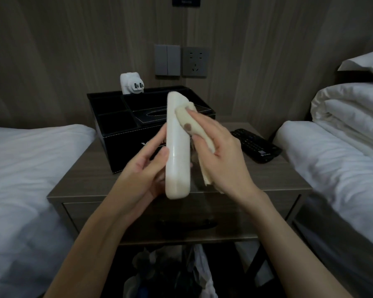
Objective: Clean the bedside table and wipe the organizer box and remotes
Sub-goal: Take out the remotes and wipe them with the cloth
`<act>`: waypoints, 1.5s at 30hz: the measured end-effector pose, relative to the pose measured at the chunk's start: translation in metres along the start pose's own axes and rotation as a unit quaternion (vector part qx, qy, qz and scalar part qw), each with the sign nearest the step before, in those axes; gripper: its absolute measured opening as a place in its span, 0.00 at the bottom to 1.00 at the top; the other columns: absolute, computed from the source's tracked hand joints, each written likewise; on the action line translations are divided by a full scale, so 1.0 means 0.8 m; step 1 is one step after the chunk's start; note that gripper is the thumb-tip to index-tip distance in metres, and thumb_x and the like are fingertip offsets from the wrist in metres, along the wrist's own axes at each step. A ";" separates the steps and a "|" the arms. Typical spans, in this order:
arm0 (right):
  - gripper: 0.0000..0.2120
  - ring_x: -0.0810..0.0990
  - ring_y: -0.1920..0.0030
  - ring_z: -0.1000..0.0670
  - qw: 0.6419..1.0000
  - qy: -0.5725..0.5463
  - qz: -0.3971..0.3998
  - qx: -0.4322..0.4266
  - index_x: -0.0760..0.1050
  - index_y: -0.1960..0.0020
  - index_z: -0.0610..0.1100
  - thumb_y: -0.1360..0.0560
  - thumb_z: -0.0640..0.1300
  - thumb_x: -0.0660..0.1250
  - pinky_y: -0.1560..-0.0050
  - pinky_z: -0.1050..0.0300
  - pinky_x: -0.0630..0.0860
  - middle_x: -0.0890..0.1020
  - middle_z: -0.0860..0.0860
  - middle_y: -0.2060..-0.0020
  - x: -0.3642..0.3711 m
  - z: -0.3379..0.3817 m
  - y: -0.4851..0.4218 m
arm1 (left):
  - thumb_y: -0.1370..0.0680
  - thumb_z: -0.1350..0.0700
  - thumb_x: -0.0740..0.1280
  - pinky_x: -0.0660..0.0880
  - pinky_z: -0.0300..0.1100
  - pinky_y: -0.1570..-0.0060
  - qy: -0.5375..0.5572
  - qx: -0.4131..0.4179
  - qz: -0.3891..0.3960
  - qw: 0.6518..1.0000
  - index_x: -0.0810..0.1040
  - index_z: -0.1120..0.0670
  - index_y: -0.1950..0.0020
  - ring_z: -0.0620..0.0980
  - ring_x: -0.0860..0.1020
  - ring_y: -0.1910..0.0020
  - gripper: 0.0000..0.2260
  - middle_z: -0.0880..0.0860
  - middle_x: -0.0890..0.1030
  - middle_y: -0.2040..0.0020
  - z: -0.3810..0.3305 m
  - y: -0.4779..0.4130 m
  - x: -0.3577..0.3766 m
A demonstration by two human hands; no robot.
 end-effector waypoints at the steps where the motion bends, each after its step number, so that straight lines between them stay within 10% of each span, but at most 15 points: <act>1: 0.22 0.70 0.35 0.63 1.000 0.019 0.015 -0.017 0.69 0.28 0.50 0.20 0.37 0.61 0.33 0.60 0.67 0.73 0.57 0.32 0.002 0.002 0.003 | 0.23 0.51 0.63 0.75 0.54 0.41 0.003 0.012 -0.012 1.000 0.70 0.36 0.31 0.55 0.77 0.42 0.21 0.49 0.80 0.40 -0.004 0.000 -0.003; 14: 0.28 0.74 0.50 0.52 0.991 -0.002 0.133 -0.030 0.73 0.35 0.60 0.27 0.34 0.67 0.46 0.67 0.71 0.76 0.60 0.35 0.028 0.004 0.031 | 0.21 0.55 0.58 0.80 0.42 0.51 0.026 0.103 -0.100 0.989 0.62 0.42 0.25 0.48 0.80 0.40 0.24 0.45 0.77 0.35 -0.029 -0.001 -0.035; 19: 0.27 0.77 0.52 0.49 0.987 -0.010 0.158 -0.022 0.76 0.39 0.60 0.30 0.33 0.68 0.50 0.53 0.76 0.80 0.65 0.43 0.018 -0.001 0.029 | 0.21 0.55 0.59 0.79 0.47 0.47 0.025 0.100 -0.110 0.989 0.61 0.41 0.25 0.47 0.77 0.37 0.25 0.45 0.75 0.32 -0.030 -0.001 -0.035; 25: 0.21 0.80 0.48 0.46 0.994 -0.103 0.001 0.027 0.80 0.40 0.54 0.28 0.35 0.65 0.56 0.48 0.82 0.81 0.63 0.46 -0.010 -0.003 0.011 | 0.24 0.54 0.62 0.78 0.45 0.45 -0.008 0.087 -0.088 0.992 0.67 0.38 0.30 0.48 0.78 0.39 0.23 0.43 0.81 0.40 -0.026 -0.003 -0.017; 32: 0.23 0.72 0.34 0.59 0.991 -0.065 -0.114 0.017 0.70 0.29 0.51 0.22 0.35 0.60 0.33 0.52 0.71 0.74 0.61 0.35 -0.034 0.009 -0.008 | 0.24 0.54 0.65 0.78 0.44 0.45 -0.101 0.033 0.001 0.994 0.72 0.36 0.33 0.46 0.81 0.45 0.22 0.48 0.84 0.45 0.000 -0.003 0.023; 45: 0.28 0.62 0.27 0.62 1.000 -0.006 -0.010 -0.027 0.70 0.29 0.50 0.25 0.29 0.58 0.29 0.59 0.61 0.69 0.56 0.29 -0.018 0.003 0.000 | 0.21 0.55 0.64 0.77 0.51 0.40 -0.101 0.028 -0.026 0.994 0.71 0.37 0.32 0.46 0.80 0.42 0.21 0.48 0.83 0.43 0.005 -0.001 0.028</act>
Point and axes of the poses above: each hand's wrist, its own y-axis away from the middle knuckle, its own x-axis out of the palm, z = x × y, the point moved 3 cm from there along -y, towards the middle knuckle
